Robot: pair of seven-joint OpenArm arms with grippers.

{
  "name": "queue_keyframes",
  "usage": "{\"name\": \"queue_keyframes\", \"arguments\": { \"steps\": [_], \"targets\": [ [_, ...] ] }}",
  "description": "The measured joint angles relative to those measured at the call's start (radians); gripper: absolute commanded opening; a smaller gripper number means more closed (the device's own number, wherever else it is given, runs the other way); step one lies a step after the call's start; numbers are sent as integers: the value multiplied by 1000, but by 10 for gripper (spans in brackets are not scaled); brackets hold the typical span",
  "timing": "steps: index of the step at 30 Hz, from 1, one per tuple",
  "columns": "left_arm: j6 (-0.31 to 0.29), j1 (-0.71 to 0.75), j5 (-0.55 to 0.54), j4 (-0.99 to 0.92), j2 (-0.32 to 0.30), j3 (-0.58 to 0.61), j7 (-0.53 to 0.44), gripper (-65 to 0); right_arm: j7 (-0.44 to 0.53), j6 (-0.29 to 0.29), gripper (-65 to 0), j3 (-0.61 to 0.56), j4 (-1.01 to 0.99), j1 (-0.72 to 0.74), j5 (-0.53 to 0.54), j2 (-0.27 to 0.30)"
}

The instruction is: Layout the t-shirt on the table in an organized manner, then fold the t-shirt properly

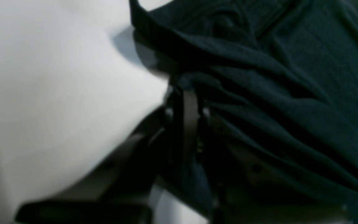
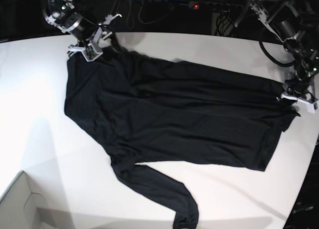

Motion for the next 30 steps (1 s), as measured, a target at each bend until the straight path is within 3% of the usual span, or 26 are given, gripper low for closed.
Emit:
{"name": "queue_keyframes", "arguments": {
  "steps": [3,8,12,23,30],
  "targets": [
    [0,0,0,0,0,0,0,-649,1,0,-535,0,-4,15,1,0],
    [0,0,2,0,0,0,0,-649,0,0,-565,0,-5,13,0,1],
    [0,0,2,0,0,0,0,-649,0,0,-650,1,-5,13,0,3],
    [0,0,2,0,0,0,0,-649,0,0,-650,2,-2,30,0,6],
    [0,0,2,0,0,0,-1,-649,0,2,-650,61,0,95,0,5]
  ]
}}
